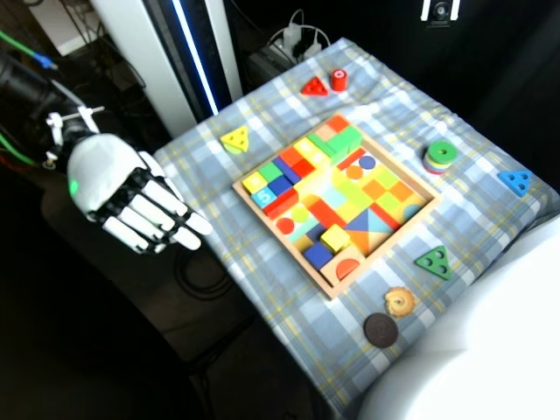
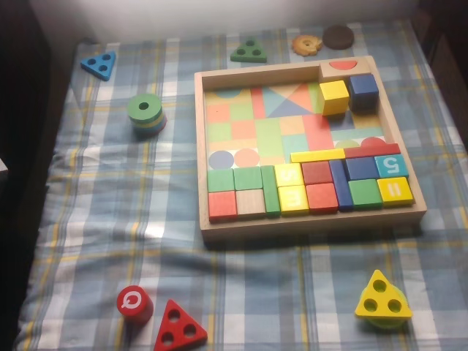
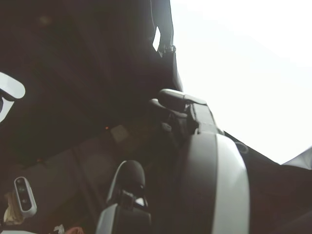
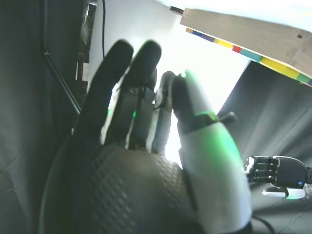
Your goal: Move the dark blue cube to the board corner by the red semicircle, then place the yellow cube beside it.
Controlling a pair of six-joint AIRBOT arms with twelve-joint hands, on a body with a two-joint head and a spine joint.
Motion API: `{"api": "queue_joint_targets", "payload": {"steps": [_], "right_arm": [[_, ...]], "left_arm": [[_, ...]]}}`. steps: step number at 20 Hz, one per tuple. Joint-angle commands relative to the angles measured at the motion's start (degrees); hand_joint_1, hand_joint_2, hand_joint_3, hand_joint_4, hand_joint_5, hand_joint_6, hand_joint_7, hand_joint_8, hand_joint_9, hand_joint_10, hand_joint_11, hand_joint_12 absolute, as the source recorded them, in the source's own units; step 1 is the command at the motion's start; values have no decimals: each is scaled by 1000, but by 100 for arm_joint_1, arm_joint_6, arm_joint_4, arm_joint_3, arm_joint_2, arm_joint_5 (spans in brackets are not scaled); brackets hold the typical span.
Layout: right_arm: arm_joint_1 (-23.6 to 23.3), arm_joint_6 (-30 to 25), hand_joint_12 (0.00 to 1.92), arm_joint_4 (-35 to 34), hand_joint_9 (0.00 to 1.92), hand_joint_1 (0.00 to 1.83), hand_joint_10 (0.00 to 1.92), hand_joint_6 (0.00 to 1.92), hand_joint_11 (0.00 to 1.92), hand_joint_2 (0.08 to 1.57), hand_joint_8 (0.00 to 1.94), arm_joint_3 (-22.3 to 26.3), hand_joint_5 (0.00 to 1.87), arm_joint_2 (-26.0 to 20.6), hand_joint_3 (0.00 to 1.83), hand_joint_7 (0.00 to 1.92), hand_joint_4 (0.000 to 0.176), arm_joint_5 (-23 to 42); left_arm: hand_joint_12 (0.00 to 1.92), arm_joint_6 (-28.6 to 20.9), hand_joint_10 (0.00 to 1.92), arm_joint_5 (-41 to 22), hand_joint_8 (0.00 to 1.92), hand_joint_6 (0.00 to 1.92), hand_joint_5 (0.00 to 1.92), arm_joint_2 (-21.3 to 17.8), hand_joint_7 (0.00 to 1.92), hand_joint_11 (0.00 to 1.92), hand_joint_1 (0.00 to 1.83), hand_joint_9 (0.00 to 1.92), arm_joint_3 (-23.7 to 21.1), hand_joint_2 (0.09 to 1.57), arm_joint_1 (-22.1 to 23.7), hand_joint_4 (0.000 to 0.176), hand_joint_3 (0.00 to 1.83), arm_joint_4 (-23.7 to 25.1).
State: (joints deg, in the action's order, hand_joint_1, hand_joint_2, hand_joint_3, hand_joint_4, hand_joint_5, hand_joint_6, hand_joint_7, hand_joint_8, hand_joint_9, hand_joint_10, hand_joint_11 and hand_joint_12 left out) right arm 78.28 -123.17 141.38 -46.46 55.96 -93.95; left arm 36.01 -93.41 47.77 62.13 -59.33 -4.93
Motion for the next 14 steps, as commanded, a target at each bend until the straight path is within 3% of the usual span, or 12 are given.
{"api": "queue_joint_targets", "payload": {"steps": [1,2,3,4,5,6,7,8,9,11,12,14], "right_arm": [[-51,-22,1713,197,723,1130,1463,1571,709,1341,1586,-3,555,15,0,605,0,-706],[-51,-24,1738,185,715,1130,1506,1571,711,1341,1586,-3,555,31,0,605,0,-706],[-51,-26,1752,174,722,1129,1526,1570,729,1340,1586,2,556,43,0,606,0,-706],[-51,-26,1755,170,722,1131,1543,1563,736,1337,1578,9,562,45,0,610,0,-707],[-51,-26,1777,163,712,1127,1579,1578,748,1343,1595,13,551,46,1,599,0,-707],[-51,-26,1779,151,706,1224,1582,725,754,1317,1567,14,538,46,0,622,0,-707],[-51,-26,1785,143,705,1248,1580,304,751,1304,1545,14,637,46,0,637,0,-707],[-51,-26,1802,141,712,1255,1586,127,749,1299,1534,14,693,46,0,646,0,-707],[-51,-26,1784,134,713,1255,1553,55,733,1302,1539,13,716,46,0,641,0,-707],[-51,-26,1770,124,727,1254,1527,26,745,1303,1542,9,736,49,0,640,0,-707],[-51,-26,1780,119,733,1259,1533,23,748,1295,1523,6,747,49,0,653,0,-707],[-51,-26,1770,110,753,1263,1520,15,766,1283,1497,1,764,55,0,673,0,-707]], "left_arm": [[1479,-72,926,-601,2,1826,380,26,630,198,584,413,-4,1466,73,175,0,-129],[1484,-80,951,-601,4,916,297,23,616,185,433,391,-6,1452,73,74,1,-129],[1458,-92,945,-601,8,1661,354,21,627,214,535,409,-7,1463,73,156,19,-129],[1445,-95,917,-601,6,911,289,20,629,212,331,421,-7,1471,73,70,13,-129],[1452,-96,902,-601,5,490,377,20,634,200,324,430,-9,1476,73,49,0,-129],[1427,-97,875,-601,2,1584,361,19,631,220,503,447,-10,1480,73,151,5,-129],[1422,-97,900,-601,1,1849,331,22,625,223,504,432,-10,1503,73,171,0,-130],[1399,-97,912,-601,5,953,258,23,621,211,373,422,-9,1464,73,84,0,-131],[1336,-97,896,-601,3,468,360,25,616,219,358,423,-7,1439,73,45,0,-133],[1323,-97,825,-601,3,124,501,25,629,252,349,465,1,1448,73,38,0,-136],[1374,-97,834,-601,6,1485,405,23,620,218,533,441,8,1453,75,148,18,-136],[1431,-97,917,-601,2,463,312,6,609,152,460,387,15,1425,86,63,3,-145]]}}
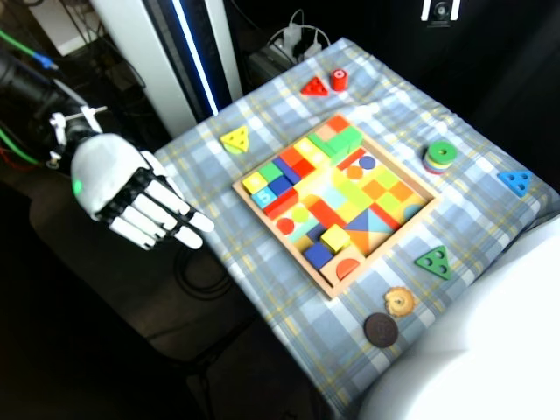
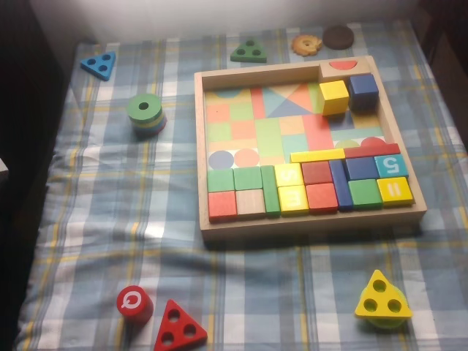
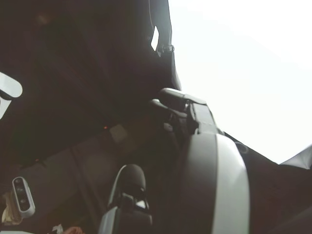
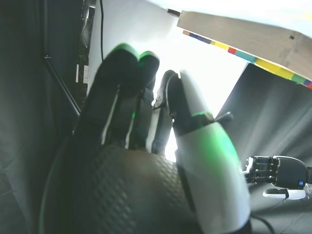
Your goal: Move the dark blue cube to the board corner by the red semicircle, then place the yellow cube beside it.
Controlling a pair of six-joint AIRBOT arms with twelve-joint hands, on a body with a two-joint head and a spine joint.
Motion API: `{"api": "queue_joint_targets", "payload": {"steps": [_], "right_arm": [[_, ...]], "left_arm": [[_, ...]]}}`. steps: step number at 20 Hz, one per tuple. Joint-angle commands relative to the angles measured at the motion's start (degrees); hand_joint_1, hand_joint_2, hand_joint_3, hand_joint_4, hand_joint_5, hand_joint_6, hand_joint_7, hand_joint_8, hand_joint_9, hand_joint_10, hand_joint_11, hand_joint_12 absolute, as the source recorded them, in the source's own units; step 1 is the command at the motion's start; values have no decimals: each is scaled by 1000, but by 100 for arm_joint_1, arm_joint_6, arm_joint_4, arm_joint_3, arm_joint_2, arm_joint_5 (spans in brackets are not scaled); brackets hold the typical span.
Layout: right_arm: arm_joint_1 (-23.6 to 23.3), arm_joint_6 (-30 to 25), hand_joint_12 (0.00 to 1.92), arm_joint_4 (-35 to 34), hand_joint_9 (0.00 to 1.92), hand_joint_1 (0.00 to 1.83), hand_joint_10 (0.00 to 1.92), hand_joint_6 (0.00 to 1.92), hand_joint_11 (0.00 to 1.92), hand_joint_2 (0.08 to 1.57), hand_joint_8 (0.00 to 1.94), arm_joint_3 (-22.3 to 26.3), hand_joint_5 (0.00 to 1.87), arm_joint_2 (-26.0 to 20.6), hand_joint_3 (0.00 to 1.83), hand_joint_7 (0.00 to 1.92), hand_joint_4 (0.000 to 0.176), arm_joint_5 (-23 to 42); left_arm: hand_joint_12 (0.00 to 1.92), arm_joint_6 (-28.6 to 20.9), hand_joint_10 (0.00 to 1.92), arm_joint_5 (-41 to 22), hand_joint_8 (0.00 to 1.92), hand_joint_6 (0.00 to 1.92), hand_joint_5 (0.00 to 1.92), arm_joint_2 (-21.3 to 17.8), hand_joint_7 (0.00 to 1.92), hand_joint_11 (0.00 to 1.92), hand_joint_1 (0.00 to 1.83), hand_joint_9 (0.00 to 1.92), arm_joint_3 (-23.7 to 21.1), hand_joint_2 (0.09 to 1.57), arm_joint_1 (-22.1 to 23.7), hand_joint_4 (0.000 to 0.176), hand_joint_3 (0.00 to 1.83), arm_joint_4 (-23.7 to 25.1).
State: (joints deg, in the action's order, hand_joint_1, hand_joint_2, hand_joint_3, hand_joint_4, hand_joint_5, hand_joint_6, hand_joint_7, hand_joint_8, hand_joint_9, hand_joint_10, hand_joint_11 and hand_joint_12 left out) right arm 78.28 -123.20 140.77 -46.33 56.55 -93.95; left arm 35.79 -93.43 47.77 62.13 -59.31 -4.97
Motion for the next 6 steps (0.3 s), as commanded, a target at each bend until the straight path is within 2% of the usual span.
{"api": "queue_joint_targets", "payload": {"steps": [1,2,3,4,5,6], "right_arm": [[-51,-24,1740,167,800,1183,1491,1145,806,1287,1474,-12,672,-3,0,686,0,-707],[-50,-24,1758,150,799,1156,1503,1434,812,1303,1512,-8,616,-3,5,661,0,-707],[-34,-24,1762,122,806,1146,1514,1505,829,1315,1533,-3,595,-3,2,648,0,-707],[-3,-24,1784,81,808,1148,1539,1507,820,1312,1526,4,600,-3,0,654,0,-707],[17,-24,1784,54,791,1246,1540,676,800,1279,1473,4,578,-3,0,692,0,-707],[37,-24,1786,24,792,1263,1531,274,784,1276,1478,1,664,-3,0,689,0,-707]], "left_arm": [[1413,-75,893,-599,8,288,395,-1,646,141,447,427,24,1428,105,68,0,-158],[1378,-75,876,-599,8,176,459,-8,675,164,488,460,43,1411,129,69,0,-186],[1397,-75,773,-599,19,107,522,-25,728,139,617,497,70,1393,184,61,1,-205],[1398,-75,728,-599,25,1321,529,-45,756,125,729,502,106,1371,273,153,0,-191],[1342,-75,753,-599,47,1533,557,-71,803,70,771,496,124,1345,357,171,0,-152],[1344,-73,798,-599,51,1524,599,-106,803,53,802,471,135,1311,468,175,3,-73]]}}
